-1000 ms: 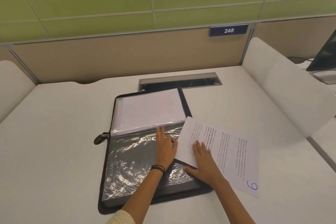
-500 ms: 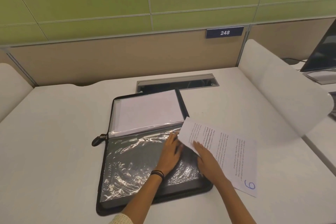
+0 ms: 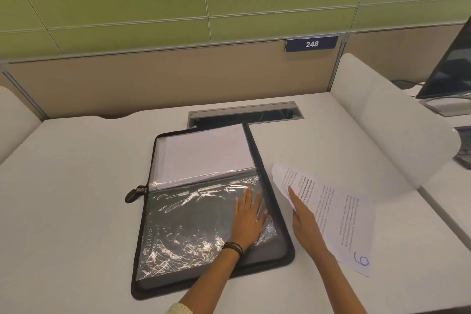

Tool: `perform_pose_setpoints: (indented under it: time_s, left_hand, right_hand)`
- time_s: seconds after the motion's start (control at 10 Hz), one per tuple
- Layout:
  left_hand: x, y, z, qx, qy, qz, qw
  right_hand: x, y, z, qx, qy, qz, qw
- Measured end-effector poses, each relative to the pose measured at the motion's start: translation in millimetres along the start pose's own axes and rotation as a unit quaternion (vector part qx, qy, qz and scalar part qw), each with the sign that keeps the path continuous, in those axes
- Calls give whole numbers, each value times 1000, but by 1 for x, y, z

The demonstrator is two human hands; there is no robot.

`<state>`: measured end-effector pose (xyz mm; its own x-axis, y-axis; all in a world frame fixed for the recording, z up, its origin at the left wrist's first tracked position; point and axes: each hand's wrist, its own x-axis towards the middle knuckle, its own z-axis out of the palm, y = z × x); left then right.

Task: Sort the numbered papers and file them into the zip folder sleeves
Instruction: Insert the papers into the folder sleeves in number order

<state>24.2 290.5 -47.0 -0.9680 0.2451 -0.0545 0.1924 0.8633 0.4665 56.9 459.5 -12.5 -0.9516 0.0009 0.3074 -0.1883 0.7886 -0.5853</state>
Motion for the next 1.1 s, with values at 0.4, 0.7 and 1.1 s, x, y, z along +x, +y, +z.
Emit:
perform_pose_setpoints:
  time_s: [0.4, 0.7, 1.1]
  left_hand:
    - [3, 4, -20, -148, -50, -52, 986]
    - [0, 8, -40, -258, -84, -58, 961]
    - [16, -3, -26, -73, -93, 25, 993]
  right_hand:
    - [3, 15, 27, -117, -165, 37, 979]
    - [9, 13, 31, -166, -241, -15, 956]
    - [-1, 18, 28, -101, -257, -138, 951]
